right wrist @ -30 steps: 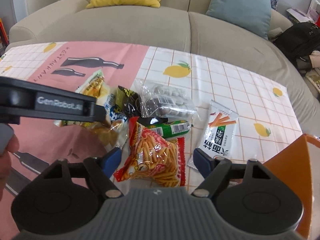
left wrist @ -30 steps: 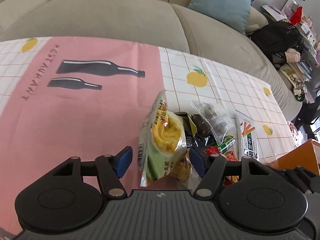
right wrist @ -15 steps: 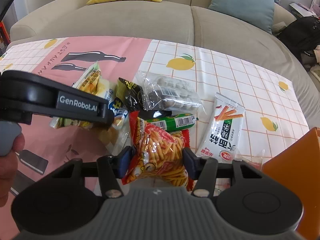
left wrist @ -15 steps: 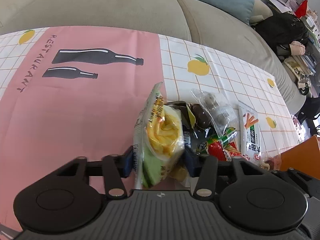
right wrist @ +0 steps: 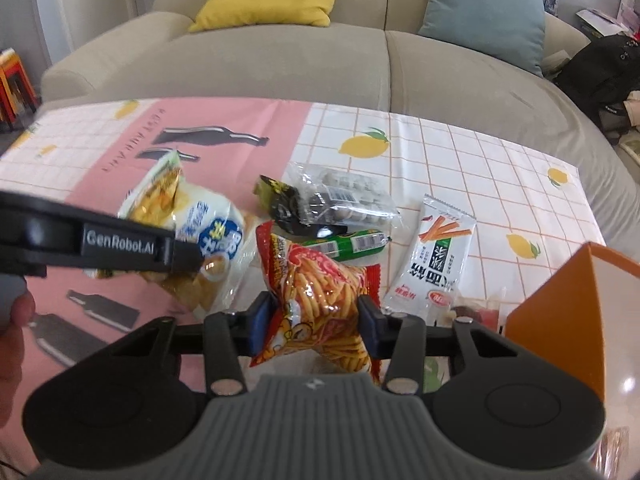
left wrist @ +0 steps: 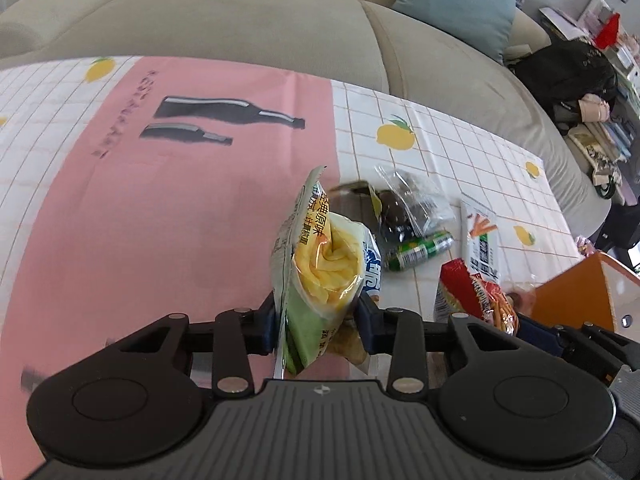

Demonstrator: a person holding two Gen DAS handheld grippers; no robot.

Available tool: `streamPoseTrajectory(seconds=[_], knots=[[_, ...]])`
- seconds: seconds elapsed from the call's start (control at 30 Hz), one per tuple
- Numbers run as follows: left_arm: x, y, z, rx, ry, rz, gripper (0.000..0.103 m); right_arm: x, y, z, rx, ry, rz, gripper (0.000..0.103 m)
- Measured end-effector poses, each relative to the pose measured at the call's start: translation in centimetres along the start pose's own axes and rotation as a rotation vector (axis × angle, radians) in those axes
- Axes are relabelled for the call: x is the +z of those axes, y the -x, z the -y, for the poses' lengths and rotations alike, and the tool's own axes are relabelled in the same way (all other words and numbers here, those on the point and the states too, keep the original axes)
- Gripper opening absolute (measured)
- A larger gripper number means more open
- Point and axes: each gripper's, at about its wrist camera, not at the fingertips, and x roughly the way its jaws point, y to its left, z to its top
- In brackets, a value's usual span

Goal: Organize snacks
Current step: 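Carry the chip bag and fries-stick bag over the orange box with both tools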

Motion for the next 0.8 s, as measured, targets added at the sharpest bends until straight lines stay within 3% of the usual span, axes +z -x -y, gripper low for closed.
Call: streamPoseTrajectory(seconds=[0.47,0.67,0.8], knots=[[-5.5,7.7,1.5,0.042,-0.007,0.012,0.043,-4.5,10.3,1.9,0.138,-0.183,0.032,0.043],[-7.2,10.3,3.9,-0.015,-0.045,0.001,0.043,-6.6,14.0,4.5,0.148,-0.253,0.034,0.043],[-7.5,11.9,7.0,-0.036,-0.121,0.029,0.043,-7.4,16.6,6.7,0.133,-0.285,0.069,0.043]])
